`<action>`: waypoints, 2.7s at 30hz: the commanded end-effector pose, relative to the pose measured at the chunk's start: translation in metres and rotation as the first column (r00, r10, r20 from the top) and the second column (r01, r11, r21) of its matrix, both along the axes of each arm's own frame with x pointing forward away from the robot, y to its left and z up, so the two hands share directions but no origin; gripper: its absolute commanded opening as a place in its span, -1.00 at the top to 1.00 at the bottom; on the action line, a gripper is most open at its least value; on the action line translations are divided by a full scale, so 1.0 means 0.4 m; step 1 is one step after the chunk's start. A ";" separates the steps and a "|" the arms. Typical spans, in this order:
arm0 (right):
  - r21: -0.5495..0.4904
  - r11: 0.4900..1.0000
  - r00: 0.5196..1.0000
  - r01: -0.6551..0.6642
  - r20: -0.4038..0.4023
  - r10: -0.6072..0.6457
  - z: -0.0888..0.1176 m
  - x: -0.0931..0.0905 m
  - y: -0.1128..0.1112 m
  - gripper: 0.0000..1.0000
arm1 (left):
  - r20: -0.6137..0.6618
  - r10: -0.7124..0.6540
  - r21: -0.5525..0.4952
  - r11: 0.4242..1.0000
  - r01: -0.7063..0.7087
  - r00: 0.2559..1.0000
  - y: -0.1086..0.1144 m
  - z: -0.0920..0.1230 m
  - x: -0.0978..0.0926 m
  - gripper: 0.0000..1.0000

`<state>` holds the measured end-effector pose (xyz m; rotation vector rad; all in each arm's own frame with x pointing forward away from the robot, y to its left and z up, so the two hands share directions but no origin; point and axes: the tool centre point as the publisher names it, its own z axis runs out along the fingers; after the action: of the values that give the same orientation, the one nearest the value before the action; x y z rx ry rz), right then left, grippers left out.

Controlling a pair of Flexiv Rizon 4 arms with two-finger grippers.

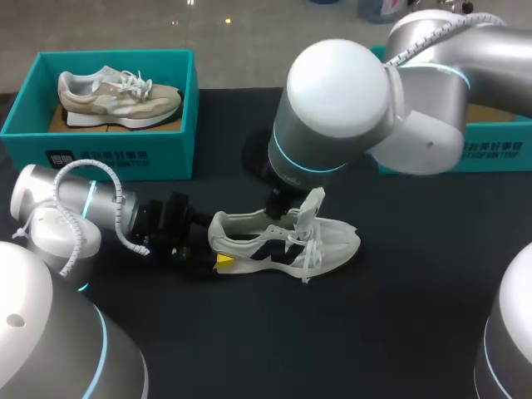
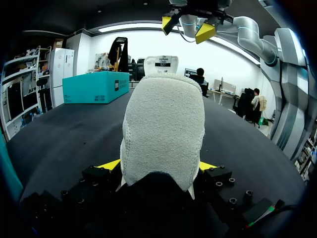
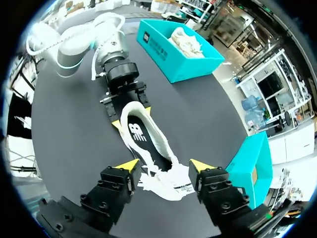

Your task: Take the shoe out of the shoebox, open the shoe tongue, remove and reinsert the insole, then place the shoe into the shoebox

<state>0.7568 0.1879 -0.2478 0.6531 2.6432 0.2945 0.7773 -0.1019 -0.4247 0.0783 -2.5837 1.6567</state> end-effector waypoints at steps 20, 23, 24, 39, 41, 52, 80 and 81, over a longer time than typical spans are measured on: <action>-0.152 0.896 0.908 -0.417 -0.018 0.419 -0.070 0.010 0.090 1.00 | -0.001 -0.001 0.006 1.000 0.001 1.000 0.005 -0.011 0.000 1.00; -0.164 0.873 0.888 -0.460 -0.055 0.457 -0.093 0.015 0.120 1.00 | -0.001 -0.001 0.006 1.000 0.001 1.000 0.005 -0.011 0.000 1.00; -0.173 0.860 0.877 -0.480 -0.075 0.474 -0.102 0.018 0.125 1.00 | -0.001 -0.001 0.006 1.000 0.001 1.000 0.005 -0.011 0.000 1.00; -0.208 0.794 0.821 -0.571 -0.171 0.545 -0.170 0.068 0.163 1.00 | -0.001 -0.001 0.006 1.000 0.001 1.000 0.005 -0.011 0.000 1.00; -0.216 0.779 0.807 -0.589 -0.198 0.556 -0.190 0.078 0.163 1.00 | -0.001 -0.001 0.006 1.000 0.001 1.000 0.005 -0.011 0.000 1.00; -0.242 0.747 0.780 -0.620 -0.296 0.551 -0.257 0.091 0.117 1.00 | -0.001 -0.001 0.006 1.000 0.001 1.000 0.005 -0.011 0.000 1.00; -0.215 0.751 0.759 -0.624 -0.396 0.517 -0.317 0.055 0.077 1.00 | -0.001 -0.001 0.006 1.000 0.001 1.000 0.005 -0.011 0.000 1.00; -0.213 0.753 0.759 -0.623 -0.396 0.516 -0.322 0.052 0.080 1.00 | -0.001 -0.001 0.006 1.000 0.001 1.000 0.005 -0.011 0.000 1.00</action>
<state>0.7775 0.2113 -0.3665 -0.2900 3.0412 -0.1013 0.7773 -0.1019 -0.4247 0.0781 -2.5836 1.6569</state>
